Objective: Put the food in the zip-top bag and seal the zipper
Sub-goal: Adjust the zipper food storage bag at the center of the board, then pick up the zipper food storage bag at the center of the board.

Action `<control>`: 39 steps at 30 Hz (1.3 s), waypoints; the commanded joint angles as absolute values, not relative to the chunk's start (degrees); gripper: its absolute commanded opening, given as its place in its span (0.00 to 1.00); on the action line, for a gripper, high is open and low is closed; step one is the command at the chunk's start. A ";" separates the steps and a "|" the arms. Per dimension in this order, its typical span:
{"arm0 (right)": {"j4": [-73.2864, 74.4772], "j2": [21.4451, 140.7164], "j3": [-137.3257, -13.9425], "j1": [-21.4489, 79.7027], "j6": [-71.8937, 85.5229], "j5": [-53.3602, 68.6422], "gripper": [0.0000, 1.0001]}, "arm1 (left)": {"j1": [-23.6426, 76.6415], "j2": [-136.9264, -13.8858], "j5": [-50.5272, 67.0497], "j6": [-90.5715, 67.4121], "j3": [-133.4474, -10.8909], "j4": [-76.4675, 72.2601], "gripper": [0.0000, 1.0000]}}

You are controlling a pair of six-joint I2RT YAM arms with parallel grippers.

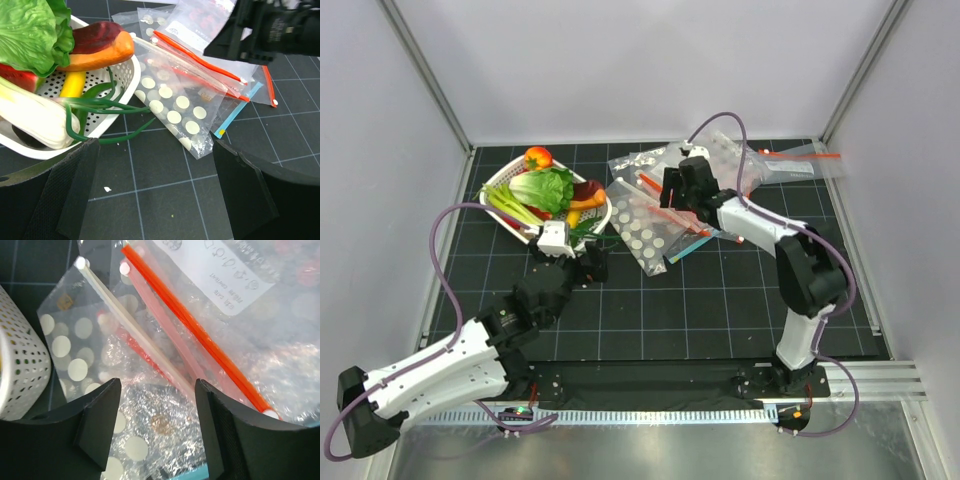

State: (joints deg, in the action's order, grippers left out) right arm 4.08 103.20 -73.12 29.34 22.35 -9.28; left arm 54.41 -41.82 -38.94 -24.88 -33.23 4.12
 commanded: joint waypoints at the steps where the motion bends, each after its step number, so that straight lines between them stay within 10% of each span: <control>1: 5.18 108.27 -79.79 29.18 19.17 -1.51 0.66 | 54.67 -41.92 -38.67 -23.91 -36.03 2.55 1.00; 20: 12.83 120.32 -91.49 29.09 7.22 -5.63 0.83 | 54.67 -41.66 -38.14 -24.08 -35.77 2.37 1.00; 39: 24.34 126.65 -102.48 30.06 -5.18 3.52 0.68 | 54.67 -41.66 -37.79 -24.08 -35.60 2.20 1.00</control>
